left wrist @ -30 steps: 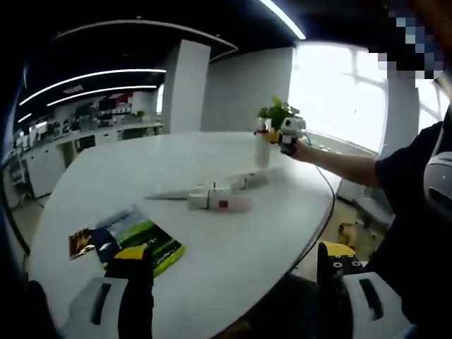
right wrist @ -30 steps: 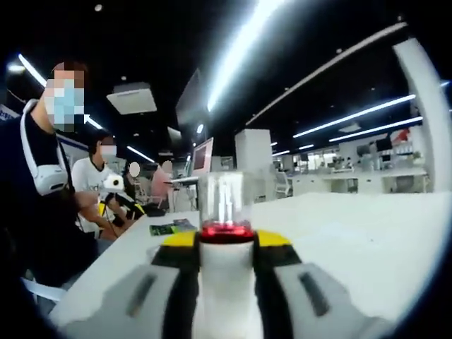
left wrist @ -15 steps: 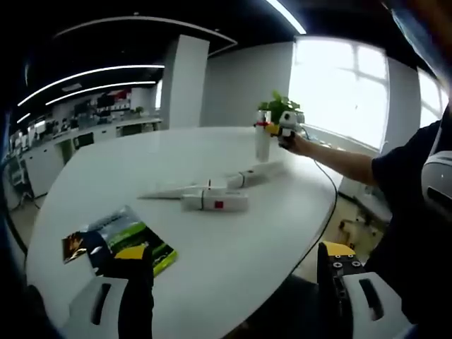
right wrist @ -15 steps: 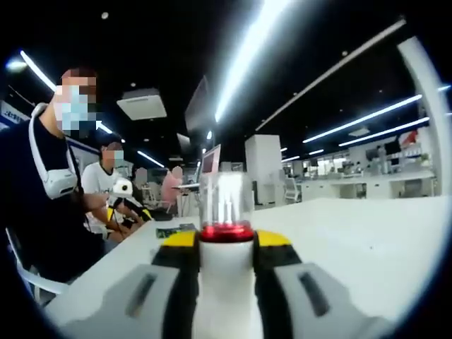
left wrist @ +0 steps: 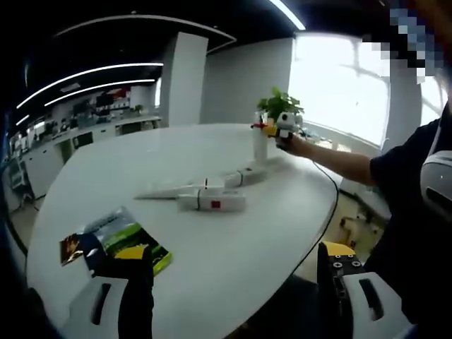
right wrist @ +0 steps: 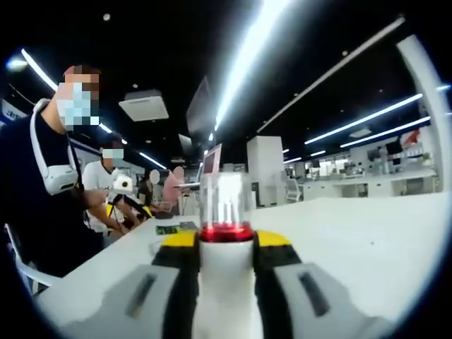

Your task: Arrange the skincare products in the storage area until every visible bottle or jar stands upright without overlapping.

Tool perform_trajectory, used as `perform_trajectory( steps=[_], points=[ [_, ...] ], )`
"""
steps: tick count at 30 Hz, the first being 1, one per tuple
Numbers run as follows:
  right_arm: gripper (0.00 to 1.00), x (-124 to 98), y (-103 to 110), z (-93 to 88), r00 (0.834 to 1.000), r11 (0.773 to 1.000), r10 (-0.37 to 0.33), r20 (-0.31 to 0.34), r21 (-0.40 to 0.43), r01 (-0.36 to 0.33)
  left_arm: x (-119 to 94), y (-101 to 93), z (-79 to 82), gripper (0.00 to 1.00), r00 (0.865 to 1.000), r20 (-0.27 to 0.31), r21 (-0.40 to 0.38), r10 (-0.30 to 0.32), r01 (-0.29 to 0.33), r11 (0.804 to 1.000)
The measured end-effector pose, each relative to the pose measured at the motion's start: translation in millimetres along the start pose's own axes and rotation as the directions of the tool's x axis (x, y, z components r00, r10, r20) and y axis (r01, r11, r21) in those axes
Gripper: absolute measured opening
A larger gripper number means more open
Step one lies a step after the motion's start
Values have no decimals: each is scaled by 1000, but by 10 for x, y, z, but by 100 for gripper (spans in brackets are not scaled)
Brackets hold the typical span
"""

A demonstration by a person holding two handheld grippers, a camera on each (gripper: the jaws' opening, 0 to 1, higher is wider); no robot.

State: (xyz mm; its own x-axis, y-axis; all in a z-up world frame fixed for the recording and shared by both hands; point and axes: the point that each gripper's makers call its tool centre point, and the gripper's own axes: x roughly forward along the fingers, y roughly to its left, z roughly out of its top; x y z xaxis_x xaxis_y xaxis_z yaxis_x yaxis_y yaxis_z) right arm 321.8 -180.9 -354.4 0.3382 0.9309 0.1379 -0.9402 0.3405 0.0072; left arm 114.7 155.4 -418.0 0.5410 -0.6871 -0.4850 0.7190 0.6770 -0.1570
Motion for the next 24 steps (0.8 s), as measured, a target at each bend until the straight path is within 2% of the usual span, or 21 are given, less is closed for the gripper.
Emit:
perform_trajectory(
  steps=[12, 24],
  points=[
    [28, -38, 95, 10, 999, 999, 41, 20, 1, -41, 23, -57, 1, 98, 1000, -3, 5, -5, 5, 1000],
    [29, -46, 113, 9, 999, 999, 42, 28, -10, -42, 8, -58, -4, 98, 1000, -1, 4, -1, 1, 1000]
  ],
)
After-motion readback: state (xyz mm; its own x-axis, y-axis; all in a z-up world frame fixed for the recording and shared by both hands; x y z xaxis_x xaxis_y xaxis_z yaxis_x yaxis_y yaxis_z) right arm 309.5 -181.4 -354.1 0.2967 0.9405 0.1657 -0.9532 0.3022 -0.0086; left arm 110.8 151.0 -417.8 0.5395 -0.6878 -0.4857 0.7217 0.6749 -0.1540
